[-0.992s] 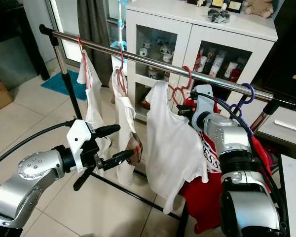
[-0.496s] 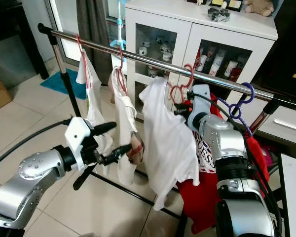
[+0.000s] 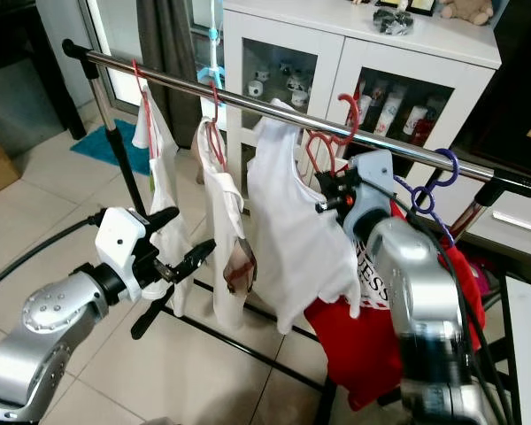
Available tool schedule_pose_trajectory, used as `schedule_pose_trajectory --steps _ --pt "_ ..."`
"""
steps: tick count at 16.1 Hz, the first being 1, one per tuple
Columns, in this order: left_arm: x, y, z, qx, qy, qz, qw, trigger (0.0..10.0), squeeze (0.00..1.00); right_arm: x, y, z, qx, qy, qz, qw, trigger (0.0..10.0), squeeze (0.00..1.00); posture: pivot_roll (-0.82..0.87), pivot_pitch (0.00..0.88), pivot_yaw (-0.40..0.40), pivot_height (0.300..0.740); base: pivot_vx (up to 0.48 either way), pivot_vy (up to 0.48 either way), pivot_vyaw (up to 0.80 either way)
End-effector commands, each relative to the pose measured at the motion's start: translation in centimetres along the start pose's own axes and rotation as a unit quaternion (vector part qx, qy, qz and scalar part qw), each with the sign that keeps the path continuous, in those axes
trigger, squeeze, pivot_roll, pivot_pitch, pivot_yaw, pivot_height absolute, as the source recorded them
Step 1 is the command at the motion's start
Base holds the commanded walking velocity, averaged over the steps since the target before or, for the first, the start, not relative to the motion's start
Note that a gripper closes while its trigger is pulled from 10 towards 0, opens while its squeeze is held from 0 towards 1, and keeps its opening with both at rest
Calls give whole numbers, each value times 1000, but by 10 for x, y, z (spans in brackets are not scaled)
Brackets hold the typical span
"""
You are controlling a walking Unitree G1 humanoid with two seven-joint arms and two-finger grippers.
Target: Hang hanger
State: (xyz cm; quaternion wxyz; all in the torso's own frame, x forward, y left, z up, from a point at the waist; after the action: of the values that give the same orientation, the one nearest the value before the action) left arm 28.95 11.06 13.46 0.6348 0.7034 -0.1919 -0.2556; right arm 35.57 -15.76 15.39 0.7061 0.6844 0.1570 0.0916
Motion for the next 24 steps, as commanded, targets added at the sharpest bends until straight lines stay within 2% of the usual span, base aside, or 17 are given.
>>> schedule_pose_trajectory --steps 1,3,4,6,8,10,15,24 --pt "-1 2 -1 8 9 0 1000 10000 0 -4 14 -3 0 -4 24 1000 0 0 -30 0 -32 740 0 0 0" --pt "-5 -5 -2 10 29 -7 999 10000 0 -19 4 -24 17 2 24 1000 0 0 -28 0 -39 740 0 0 0" --pt "-6 -6 -2 7 35 -8 999 10000 0 -24 2 -29 29 -6 29 999 0 0 -31 0 -42 740 0 0 0" --pt "-7 -9 -2 1 41 -10 999 10000 0 -32 -5 -33 5 -28 21 999 0 0 -43 0 -48 740 0 0 0" --pt "-8 -14 0 -7 48 -17 999 10000 0 -41 -18 -35 -29 -40 -8 999 0 0 -44 0 -47 740 0 0 0" --pt "-11 -15 3 -12 54 -18 998 10000 0 -47 -28 -35 -22 -51 -26 998 0 0 -41 0 -57 740 0 0 0" --pt "-18 -20 6 -28 67 -22 997 10000 0 -52 -40 -37 -1 -69 -45 997 0 0 -35 0 -68 740 0 0 0" --pt "-15 -17 5 -27 68 -20 997 10000 0 -50 -41 -41 7 -66 -46 997 0 0 -17 0 -63 740 -273 0 0"
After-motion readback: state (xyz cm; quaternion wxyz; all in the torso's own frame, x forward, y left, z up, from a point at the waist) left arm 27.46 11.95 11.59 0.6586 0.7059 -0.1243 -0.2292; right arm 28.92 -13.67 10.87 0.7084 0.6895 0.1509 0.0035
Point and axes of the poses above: a point about 5 cm out from each wrist's last joint towards the gripper, its own x axis pointing out of the wrist towards the gripper, its own y axis along the axis of the wrist's last joint, z = x × y, the point moved 5 cm from there along x, pointing out of the wrist towards the gripper, and after that the axes turned 3 degrees about -x, right-handed, at the moved point
